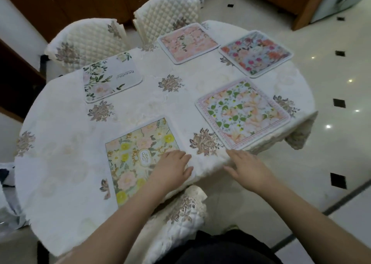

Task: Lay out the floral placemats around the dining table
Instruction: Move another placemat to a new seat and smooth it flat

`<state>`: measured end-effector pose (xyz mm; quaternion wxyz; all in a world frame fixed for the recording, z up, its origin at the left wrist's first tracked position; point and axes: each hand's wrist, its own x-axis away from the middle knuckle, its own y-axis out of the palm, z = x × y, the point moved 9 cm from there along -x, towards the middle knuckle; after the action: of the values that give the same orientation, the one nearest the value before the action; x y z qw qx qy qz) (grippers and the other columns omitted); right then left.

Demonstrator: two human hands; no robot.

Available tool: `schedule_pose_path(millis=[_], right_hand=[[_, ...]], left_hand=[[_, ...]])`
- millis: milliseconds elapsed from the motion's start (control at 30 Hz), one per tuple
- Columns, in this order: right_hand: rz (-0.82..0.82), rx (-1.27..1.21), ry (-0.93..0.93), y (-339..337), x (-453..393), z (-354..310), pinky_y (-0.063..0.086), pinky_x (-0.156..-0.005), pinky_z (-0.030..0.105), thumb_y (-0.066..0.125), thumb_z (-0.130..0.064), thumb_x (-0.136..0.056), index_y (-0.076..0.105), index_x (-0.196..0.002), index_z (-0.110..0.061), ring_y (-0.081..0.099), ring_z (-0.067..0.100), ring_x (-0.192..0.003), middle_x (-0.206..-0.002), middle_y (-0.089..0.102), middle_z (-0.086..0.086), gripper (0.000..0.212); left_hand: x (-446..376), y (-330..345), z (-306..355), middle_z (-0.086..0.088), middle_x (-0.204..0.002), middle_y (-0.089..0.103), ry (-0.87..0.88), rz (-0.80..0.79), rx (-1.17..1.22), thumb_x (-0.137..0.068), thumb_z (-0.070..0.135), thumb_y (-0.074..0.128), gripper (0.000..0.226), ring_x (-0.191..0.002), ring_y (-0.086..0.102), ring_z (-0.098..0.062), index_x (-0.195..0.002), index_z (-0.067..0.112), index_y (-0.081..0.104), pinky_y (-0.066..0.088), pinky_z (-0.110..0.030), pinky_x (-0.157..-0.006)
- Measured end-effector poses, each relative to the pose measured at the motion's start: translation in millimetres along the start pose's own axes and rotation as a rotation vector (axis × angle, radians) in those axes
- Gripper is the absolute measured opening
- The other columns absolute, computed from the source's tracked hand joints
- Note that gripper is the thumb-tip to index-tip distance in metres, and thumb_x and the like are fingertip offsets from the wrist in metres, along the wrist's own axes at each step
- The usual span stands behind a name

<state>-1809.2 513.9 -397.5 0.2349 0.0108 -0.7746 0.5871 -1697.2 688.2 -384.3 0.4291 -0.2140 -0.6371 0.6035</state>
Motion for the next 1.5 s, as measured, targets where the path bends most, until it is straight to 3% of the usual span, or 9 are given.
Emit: schedule_pose_path(millis=[100,167,467,767,900,1033,1167,1300,1500], right_hand=[[0.065,0.02,0.1,-7.5,16.8,47.5,0.019,-0.119,0.037,0.031,-0.056,-0.1,0.021,-0.156,-0.024,0.023,0.017,-0.147,-0.161,0.026,-0.003,0.065],[0.107,0.027,0.152,-13.0,27.2,76.0,0.018,-0.118,0.035,0.03,-0.055,-0.101,0.022,-0.156,-0.024,0.024,0.015,-0.147,-0.161,0.026,-0.005,0.064],[0.184,-0.023,0.374,-34.1,79.1,190.8,0.015,-0.118,0.036,0.027,-0.051,-0.102,0.023,-0.155,-0.021,0.021,0.02,-0.148,-0.162,0.025,0.0,0.061],[0.226,-0.169,0.568,-38.1,100.2,253.2,0.015,-0.119,0.036,0.026,-0.051,-0.103,0.017,-0.156,-0.023,0.017,0.018,-0.149,-0.165,0.014,-0.002,0.061],[0.206,-0.174,0.588,-41.8,89.2,265.1,0.012,-0.12,0.035,0.025,-0.051,-0.103,0.015,-0.157,-0.023,0.016,0.017,-0.149,-0.165,0.013,-0.001,0.061],[0.256,-0.114,0.595,-68.3,71.0,278.4,-0.003,-0.12,0.035,0.025,-0.048,-0.103,0.012,-0.157,-0.021,0.007,0.017,-0.151,-0.165,0.011,-0.001,0.062],[0.288,-0.083,0.629,-87.7,60.4,292.9,-0.003,-0.121,0.037,0.026,-0.048,-0.103,0.012,-0.157,-0.022,0.005,0.018,-0.151,-0.165,0.009,-0.003,0.062],[0.299,-0.094,0.67,-96.0,62.6,308.3,-0.001,-0.121,0.038,0.029,-0.047,-0.103,0.015,-0.157,-0.024,0.006,0.02,-0.152,-0.165,0.011,-0.003,0.06],[0.306,-0.135,0.739,-97.7,73.3,359.3,0.0,-0.121,0.037,0.024,-0.049,-0.103,0.011,-0.157,-0.025,0.003,0.018,-0.152,-0.166,0.007,-0.004,0.061]], left_hand=[[-29.7,-13.9,45.1,0.001,-0.166,0.009,0.038,0.071,-0.031,-0.095,0.065,0.019,0.071,-0.153,0.0,-0.025,-0.157,0.029,0.016,-0.002,-0.042,-0.122],[-47.8,-21.8,73.2,0.002,-0.167,0.003,0.051,0.085,-0.023,-0.089,0.071,0.005,0.08,-0.153,-0.008,-0.025,-0.158,0.032,0.008,-0.008,-0.045,-0.122],[-104.2,-27.6,188.5,0.0,-0.167,0.005,0.188,0.061,-0.073,-0.096,0.067,0.015,0.073,-0.153,-0.006,-0.024,-0.158,0.03,0.005,-0.01,-0.044,-0.12],[-168.8,-45.8,251.7,-0.001,-0.167,-0.001,0.343,0.122,-0.088,-0.089,0.068,0.003,0.08,-0.153,-0.011,-0.023,-0.158,0.028,0.012,-0.019,-0.04,-0.117],[-204.8,-47.3,264.1,-0.001,-0.167,-0.006,0.399,0.101,-0.059,-0.095,0.065,0.019,0.074,-0.152,-0.012,-0.024,-0.158,0.027,0.012,-0.023,-0.037,-0.113],[-244.8,-59.4,267.7,-0.002,-0.167,-0.005,0.422,0.109,-0.069,-0.095,0.064,0.015,0.074,-0.153,-0.009,-0.026,-0.158,0.026,0.011,-0.01,-0.041,-0.12],[-273.2,-73.8,288.9,-0.006,-0.166,0.01,0.475,0.138,-0.009,-0.09,0.064,0.007,0.081,-0.153,0.004,-0.029,-0.156,0.022,0.026,0.007,-0.046,-0.122],[-291.3,-71.5,321.4,-0.004,-0.166,0.008,0.529,0.121,-0.015,-0.096,0.061,0.028,0.071,-0.153,0.002,-0.028,-0.157,0.025,0.023,0.002,-0.044,-0.122],[-315.2,-71.5,367.7,-0.003,-0.166,0.014,0.603,0.114,-0.032,-0.095,0.061,0.03,0.072,-0.153,0.007,-0.028,-0.155,0.023,0.027,0.007,-0.044,-0.121]])
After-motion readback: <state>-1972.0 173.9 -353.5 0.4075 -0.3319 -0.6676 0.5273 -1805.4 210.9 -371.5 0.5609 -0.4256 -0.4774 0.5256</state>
